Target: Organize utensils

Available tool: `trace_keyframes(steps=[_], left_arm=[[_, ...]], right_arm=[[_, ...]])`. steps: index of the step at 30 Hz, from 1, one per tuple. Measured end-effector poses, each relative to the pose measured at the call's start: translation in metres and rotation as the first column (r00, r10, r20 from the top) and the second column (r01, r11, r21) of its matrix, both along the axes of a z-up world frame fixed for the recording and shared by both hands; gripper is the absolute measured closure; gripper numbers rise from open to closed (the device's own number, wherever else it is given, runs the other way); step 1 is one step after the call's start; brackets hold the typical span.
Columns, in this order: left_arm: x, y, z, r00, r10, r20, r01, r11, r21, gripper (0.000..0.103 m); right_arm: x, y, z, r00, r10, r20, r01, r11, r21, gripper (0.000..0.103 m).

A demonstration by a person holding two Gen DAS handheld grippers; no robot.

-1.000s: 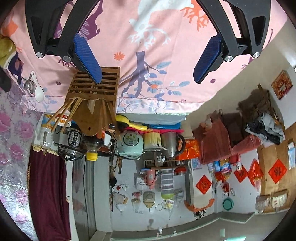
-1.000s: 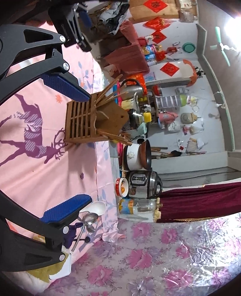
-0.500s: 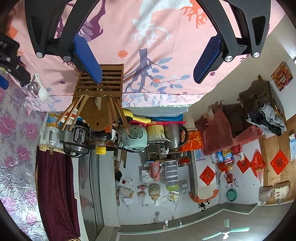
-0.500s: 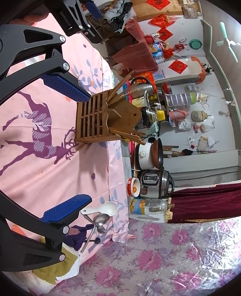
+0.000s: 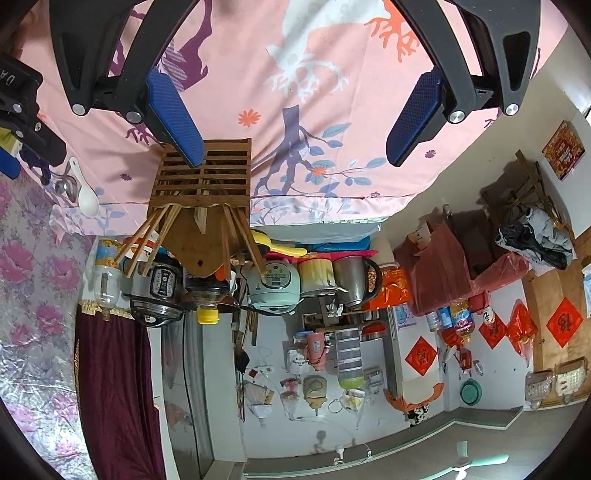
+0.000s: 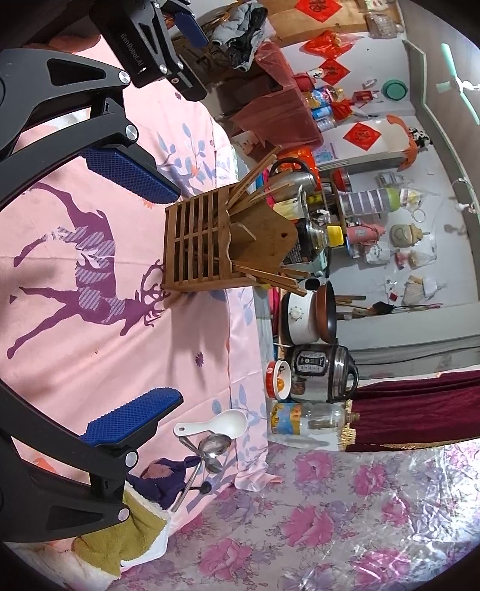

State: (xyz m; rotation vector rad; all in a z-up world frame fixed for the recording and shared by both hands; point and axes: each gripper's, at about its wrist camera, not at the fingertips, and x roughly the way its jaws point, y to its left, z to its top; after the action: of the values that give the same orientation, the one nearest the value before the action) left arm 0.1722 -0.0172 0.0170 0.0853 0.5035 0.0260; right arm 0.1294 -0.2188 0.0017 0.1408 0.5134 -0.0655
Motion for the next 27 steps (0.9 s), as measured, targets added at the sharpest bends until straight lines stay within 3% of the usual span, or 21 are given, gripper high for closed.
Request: trace_keyframes(steps=[9,27], left_arm=[[-0.0044,-0.0063,-0.0007,1.0,-0.009,0.015,0.009,1.0,0.028,0.006],[-0.002,0.0002,0.0001,1.0,0.017,0.006,-0.017,1.0,0.012,0.006]], right_arm=[[-0.0018,-0.0017,0.0028,1.0,-0.004,0.008,0.004,1.0,-0.002,0.007],[-0.0038,-0.0039,0.0056,1.0,-0.009,0.015,0.009,1.0,-0.003,0.007]])
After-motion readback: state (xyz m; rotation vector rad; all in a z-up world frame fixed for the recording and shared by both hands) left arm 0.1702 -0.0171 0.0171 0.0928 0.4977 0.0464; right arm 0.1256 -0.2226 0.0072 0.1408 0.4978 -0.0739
